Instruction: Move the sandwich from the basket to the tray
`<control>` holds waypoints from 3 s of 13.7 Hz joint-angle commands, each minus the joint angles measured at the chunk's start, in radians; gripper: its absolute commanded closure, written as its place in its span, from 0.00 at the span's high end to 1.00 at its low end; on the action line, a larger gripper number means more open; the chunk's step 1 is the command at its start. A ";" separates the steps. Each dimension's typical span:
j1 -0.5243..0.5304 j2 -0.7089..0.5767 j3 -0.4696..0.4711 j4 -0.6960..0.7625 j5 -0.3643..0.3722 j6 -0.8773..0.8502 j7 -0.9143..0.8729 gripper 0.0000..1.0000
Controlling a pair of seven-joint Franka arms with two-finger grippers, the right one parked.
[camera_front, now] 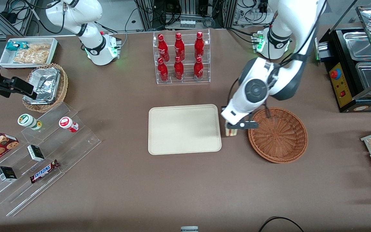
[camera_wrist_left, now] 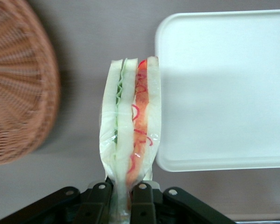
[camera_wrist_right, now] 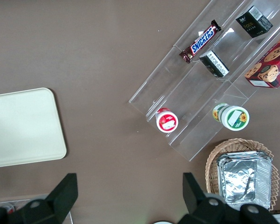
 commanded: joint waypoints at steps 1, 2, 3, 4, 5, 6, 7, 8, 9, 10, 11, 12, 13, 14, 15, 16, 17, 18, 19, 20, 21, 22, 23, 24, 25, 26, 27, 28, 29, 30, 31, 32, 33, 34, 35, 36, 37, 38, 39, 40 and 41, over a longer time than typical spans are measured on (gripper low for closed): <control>-0.080 0.126 0.014 0.167 -0.011 -0.021 -0.104 0.10; -0.103 0.141 0.014 0.192 -0.017 -0.021 -0.132 0.10; -0.124 0.166 0.014 0.224 -0.019 -0.021 -0.169 0.10; -0.146 0.195 0.014 0.258 -0.014 -0.021 -0.209 0.10; -0.181 0.232 0.014 0.296 -0.006 -0.021 -0.258 0.10; -0.205 0.258 0.015 0.319 -0.003 -0.021 -0.290 0.10; -0.224 0.284 0.017 0.348 -0.005 -0.019 -0.322 0.10; -0.233 0.310 0.015 0.388 -0.005 -0.019 -0.354 0.10; -0.245 0.347 0.017 0.431 -0.005 -0.019 -0.382 0.10; -0.258 0.386 0.017 0.476 -0.003 -0.018 -0.408 0.10; -0.265 0.422 0.020 0.516 -0.003 -0.018 -0.427 0.10; -0.267 0.443 0.020 0.543 0.001 -0.018 -0.436 0.10; -0.269 0.450 0.017 0.551 0.007 -0.019 -0.441 0.10; -0.272 0.450 0.017 0.551 0.008 -0.019 -0.444 0.10; -0.284 0.451 0.017 0.551 0.008 -0.018 -0.444 0.10; -0.285 0.456 0.017 0.550 0.008 -0.004 -0.444 0.10; -0.285 0.471 0.017 0.550 0.008 0.041 -0.444 0.10; -0.289 0.480 0.017 0.547 0.009 0.069 -0.444 0.10; -0.289 0.485 0.017 0.545 0.009 0.074 -0.442 0.10; -0.289 0.485 0.017 0.544 0.011 0.074 -0.439 0.11; -0.287 0.483 0.017 0.542 0.009 0.074 -0.431 0.14; -0.285 0.483 0.017 0.541 0.009 0.074 -0.427 0.16; -0.284 0.483 0.017 0.540 0.009 0.074 -0.425 0.31; -0.278 0.479 0.017 0.540 0.008 0.074 -0.425 0.79; -0.276 0.473 0.017 0.540 0.003 0.076 -0.431 1.00; -0.279 0.470 0.017 0.550 0.004 0.074 -0.441 1.00; -0.282 0.456 0.018 0.550 0.007 0.071 -0.441 1.00; -0.281 0.436 0.018 0.544 0.011 0.063 -0.441 1.00; -0.278 0.416 0.020 0.533 0.012 0.053 -0.436 1.00; -0.276 0.380 0.020 0.512 0.012 0.027 -0.434 1.00; -0.276 0.355 0.021 0.508 0.012 -0.007 -0.438 1.00; -0.273 0.336 0.023 0.508 0.012 -0.039 -0.430 1.00; -0.269 0.321 0.032 0.508 0.021 -0.068 -0.430 1.00; -0.269 0.315 0.057 0.508 0.050 -0.091 -0.442 1.00; -0.270 0.304 0.077 0.508 0.055 -0.131 -0.441 1.00; -0.267 0.281 0.078 0.504 0.057 -0.188 -0.424 1.00; -0.255 0.266 0.081 0.493 0.055 -0.220 -0.418 1.00; -0.206 0.243 0.078 0.481 0.055 -0.228 -0.381 1.00; -0.174 0.215 0.077 0.458 0.047 -0.236 -0.325 1.00; -0.149 0.179 0.078 0.420 0.046 -0.255 -0.271 1.00; -0.117 0.139 0.077 0.380 0.044 -0.262 -0.223 1.00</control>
